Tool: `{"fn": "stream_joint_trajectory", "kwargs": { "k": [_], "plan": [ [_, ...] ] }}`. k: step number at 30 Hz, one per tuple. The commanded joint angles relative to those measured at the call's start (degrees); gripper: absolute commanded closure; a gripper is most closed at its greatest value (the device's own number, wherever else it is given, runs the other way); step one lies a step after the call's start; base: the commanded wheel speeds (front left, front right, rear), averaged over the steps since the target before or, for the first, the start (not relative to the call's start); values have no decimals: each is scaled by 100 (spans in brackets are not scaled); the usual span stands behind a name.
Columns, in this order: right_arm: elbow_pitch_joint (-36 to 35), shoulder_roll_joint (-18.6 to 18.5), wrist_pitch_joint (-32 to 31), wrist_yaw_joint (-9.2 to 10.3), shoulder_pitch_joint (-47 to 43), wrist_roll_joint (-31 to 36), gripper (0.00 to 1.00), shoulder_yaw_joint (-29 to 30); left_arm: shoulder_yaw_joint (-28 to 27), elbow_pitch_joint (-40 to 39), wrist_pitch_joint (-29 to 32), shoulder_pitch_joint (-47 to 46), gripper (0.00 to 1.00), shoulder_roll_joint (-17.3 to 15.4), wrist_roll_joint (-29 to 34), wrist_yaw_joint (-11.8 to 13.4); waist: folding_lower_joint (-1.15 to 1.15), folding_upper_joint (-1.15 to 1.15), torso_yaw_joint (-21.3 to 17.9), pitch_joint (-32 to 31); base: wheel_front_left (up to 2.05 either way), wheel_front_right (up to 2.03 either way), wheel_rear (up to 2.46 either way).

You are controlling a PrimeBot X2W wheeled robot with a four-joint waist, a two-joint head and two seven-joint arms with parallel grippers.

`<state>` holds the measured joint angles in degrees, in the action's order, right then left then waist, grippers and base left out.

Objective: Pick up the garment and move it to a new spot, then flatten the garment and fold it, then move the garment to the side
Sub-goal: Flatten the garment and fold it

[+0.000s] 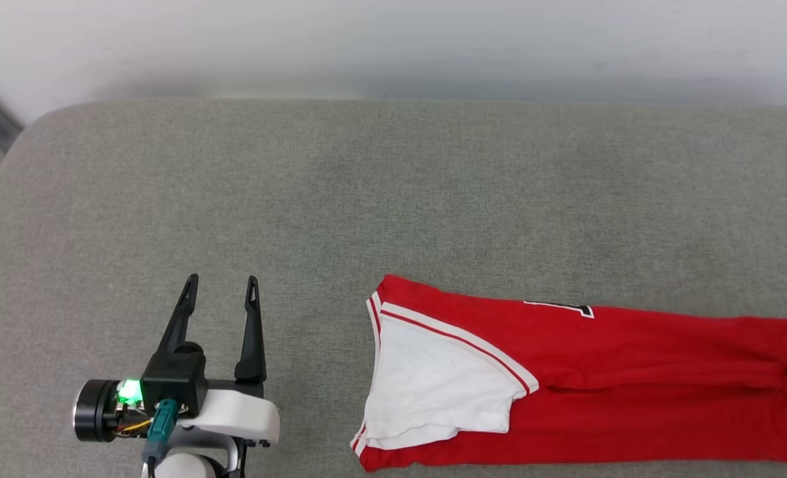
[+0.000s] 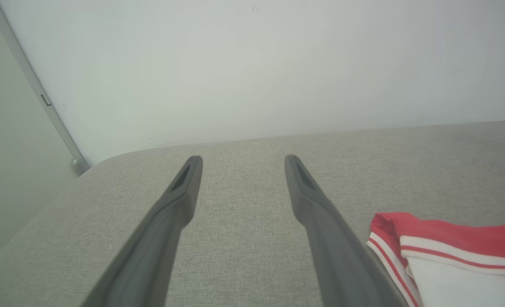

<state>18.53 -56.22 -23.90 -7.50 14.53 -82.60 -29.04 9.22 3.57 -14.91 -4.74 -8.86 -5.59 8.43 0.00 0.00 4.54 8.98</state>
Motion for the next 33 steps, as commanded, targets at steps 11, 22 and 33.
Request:
{"fn": "stream_joint_trajectory", "kwargs": {
  "k": [11, 22, 33],
  "plan": [
    [-1220, 3, -316, 2, 12, 309, 100, -211, -256, -115, -39, 293, 0, 144, 243, -222, 0, 0, -98, -188, 0, 0, 0],
    [-1933, 1215, -1211, 2, 1115, 1540, 100, -881, -353, -175, -39, 96, 0, 307, 349, -351, 0, 0, 23, 38, 0, 0, 0],
    [-902, 2831, -1645, 2, 2378, 2390, 100, -1870, -353, -124, -33, -92, 0, 419, 396, -443, 0, 0, 236, 353, 0, 0, 0]
  ]
}}
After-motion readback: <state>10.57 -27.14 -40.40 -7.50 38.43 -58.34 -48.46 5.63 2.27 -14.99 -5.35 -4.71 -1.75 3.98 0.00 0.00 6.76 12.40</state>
